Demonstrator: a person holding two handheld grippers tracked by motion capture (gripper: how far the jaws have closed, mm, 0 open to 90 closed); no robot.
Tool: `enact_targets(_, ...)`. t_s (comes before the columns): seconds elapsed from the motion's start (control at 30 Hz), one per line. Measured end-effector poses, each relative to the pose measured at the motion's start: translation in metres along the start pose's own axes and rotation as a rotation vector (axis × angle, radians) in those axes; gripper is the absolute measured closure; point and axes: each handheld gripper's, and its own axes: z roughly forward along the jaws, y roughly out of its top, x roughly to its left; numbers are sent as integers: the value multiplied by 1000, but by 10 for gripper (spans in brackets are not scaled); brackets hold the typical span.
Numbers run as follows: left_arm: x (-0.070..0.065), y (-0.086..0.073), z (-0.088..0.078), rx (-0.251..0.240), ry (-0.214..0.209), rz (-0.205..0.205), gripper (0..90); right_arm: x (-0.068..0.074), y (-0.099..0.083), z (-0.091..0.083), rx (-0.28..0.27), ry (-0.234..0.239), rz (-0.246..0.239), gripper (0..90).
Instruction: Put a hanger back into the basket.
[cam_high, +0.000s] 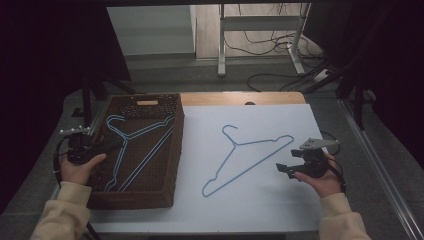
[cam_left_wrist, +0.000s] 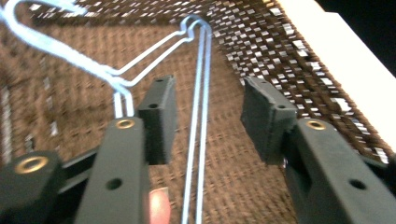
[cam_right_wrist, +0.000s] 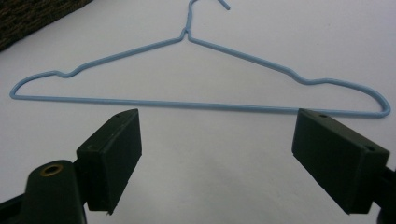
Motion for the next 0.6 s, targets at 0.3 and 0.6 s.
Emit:
enact_targets(0.3, -41, 7, -4, -18, -137, 123, 349, 1, 0, 3, 13, 1, -9, 157)
enact_targets(0.6, -94, 6, 7, 5, -225, 239, 285, 2, 2, 3, 6, 7, -13, 157)
